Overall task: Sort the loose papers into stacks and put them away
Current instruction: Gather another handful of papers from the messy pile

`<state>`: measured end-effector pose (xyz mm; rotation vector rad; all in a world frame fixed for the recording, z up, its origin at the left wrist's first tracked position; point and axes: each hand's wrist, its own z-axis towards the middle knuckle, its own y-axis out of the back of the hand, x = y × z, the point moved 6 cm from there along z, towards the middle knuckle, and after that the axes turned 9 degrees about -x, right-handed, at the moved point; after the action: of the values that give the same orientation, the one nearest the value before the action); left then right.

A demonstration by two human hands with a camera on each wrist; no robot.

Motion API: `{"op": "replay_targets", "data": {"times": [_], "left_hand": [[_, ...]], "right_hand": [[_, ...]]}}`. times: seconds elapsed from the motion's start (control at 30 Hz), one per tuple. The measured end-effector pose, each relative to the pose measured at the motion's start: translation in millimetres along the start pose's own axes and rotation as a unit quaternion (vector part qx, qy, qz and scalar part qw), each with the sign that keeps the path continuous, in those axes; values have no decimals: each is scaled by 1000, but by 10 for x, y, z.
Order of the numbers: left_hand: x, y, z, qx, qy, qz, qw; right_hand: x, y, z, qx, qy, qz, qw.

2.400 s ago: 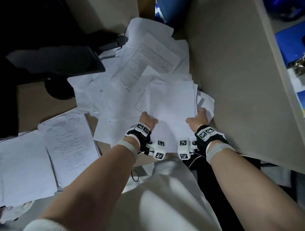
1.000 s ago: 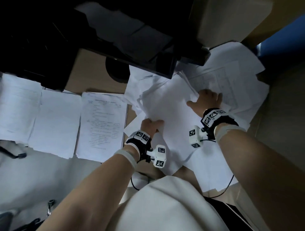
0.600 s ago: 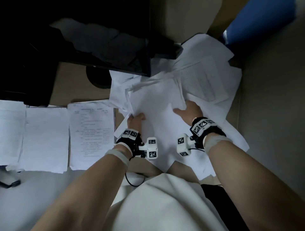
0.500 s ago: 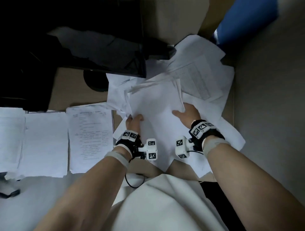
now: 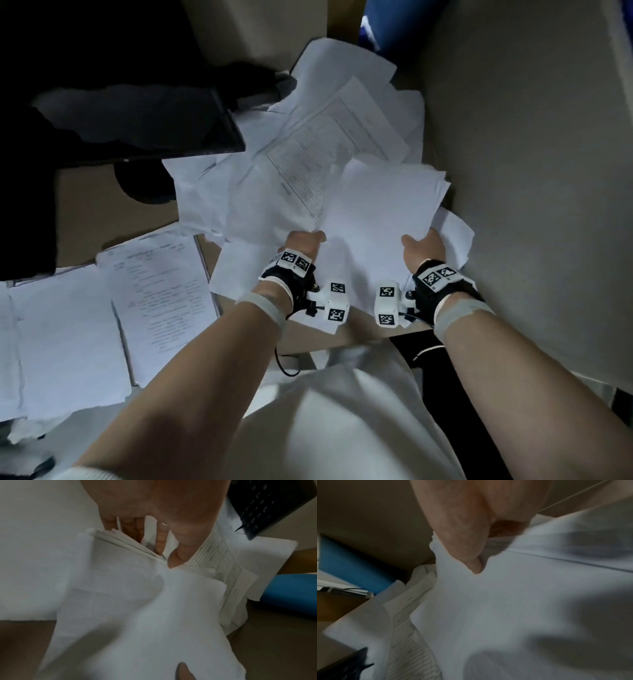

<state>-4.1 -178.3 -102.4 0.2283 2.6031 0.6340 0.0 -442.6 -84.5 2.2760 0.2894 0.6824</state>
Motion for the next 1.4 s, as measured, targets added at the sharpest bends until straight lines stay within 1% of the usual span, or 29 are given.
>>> {"op": "replay_targets", "data": {"times": [0.1,0.23,0.3,0.33,0.43,0.47,0.5,0.57,0.6,0.67,0.7,0.8,0.87,1.0,1.07,1.1,1.17,1.23,1.3,1.4], "left_hand": [[4,-69,-22,-23,1,-7,1000],[-18,-147,-60,35,12,66,997],[-46,-129,-74,46,10,77,996],[-82,-118,-95,52,-13,86,995],[-175,-73,-158,71,-111,113,985],[-217,-41,-171,69,-135,115,982],[-240,-2,-142,67,-146,108,981],[-305,102,-85,47,-155,111,981],[-351,173,-59,22,-169,132,977],[-446,349,11,-46,-204,193,959],[-500,410,58,-64,-219,193,954],[-717,541,157,-43,-253,149,955],[-850,669,259,-58,-253,148,954],[-962,770,537,-87,-219,167,958],[-1011,757,640,-114,-220,209,946],[-1029,750,699,-133,-221,234,937],[-1088,738,796,-160,-243,282,914],[-1147,719,889,-165,-264,315,897],[-1164,704,975,-158,-269,329,891],[-1169,670,1044,-153,-272,341,887]], "right_hand": [[-67,-14,24,10,-36,-10,999],[15,-24,47,17,-52,6,999],[58,-36,25,20,-66,26,997],[76,-54,0,28,-74,29,996],[129,-94,-93,50,-85,21,995],[146,-96,-118,54,-86,22,995],[152,-101,-141,57,-90,24,994],[162,-103,-182,59,-97,25,993],[182,-108,-196,56,-90,28,994],[263,-141,-213,44,-71,41,996],[315,-168,-218,39,-67,54,996],[469,-273,-244,31,-86,121,988],[555,-386,-239,39,-95,154,983],[704,-651,-239,96,-85,156,979],[756,-761,-245,116,-88,145,979],[783,-789,-250,115,-88,140,980],[812,-812,-226,89,-91,129,983],[845,-801,-203,49,-98,119,987],[896,-812,-194,18,-108,114,987],[950,-857,-190,1,-143,142,979]]}}
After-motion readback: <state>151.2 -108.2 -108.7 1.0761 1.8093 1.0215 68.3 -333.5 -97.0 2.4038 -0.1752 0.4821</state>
